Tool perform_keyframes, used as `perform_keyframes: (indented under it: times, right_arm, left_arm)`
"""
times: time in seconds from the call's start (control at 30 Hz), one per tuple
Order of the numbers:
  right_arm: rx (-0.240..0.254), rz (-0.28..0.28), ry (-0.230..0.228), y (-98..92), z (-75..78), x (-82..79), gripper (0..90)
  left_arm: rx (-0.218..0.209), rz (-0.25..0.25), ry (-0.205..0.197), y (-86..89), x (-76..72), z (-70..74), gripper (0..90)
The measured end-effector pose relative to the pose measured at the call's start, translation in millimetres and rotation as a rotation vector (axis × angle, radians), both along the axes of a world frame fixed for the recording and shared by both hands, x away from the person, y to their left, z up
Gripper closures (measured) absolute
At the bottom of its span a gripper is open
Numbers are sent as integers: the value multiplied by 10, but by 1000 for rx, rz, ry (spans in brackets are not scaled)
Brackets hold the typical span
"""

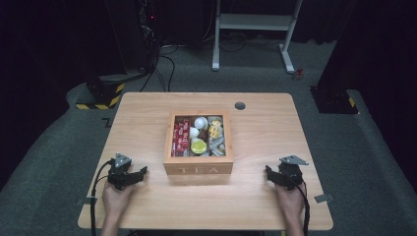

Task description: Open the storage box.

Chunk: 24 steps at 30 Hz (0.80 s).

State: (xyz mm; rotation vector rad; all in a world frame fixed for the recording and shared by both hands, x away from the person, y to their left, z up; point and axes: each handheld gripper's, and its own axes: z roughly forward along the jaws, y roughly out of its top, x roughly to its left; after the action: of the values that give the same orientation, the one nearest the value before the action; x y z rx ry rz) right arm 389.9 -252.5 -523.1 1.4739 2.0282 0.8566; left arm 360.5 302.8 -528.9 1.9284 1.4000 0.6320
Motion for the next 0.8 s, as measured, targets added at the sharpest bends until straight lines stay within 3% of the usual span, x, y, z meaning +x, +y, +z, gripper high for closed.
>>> perform_keyframes:
  times: [0.57, 0.63, 0.7, 0.77, 0.8]
  right_arm:
    - [2, 5, 0, 8, 1, -3, 315]
    - [1, 7, 0, 7, 0, -2, 314]
    - [1, 8, 0, 7, 0, -2, 314]
    - [4, 6, 2, 10, 1, -4, 314]
    - [4, 6, 2, 10, 1, -4, 314]
  left_arm:
    - [1, -13, 6, 0, 1, -1, 228]
    - [-6, -5, 4, -1, -11, 3, 246]
    - [-17, 0, 15, 14, -25, 25, 335]
    - [-44, -15, 13, 24, -39, 23, 342]
    - [-38, -25, 5, 25, -55, 20, 342]
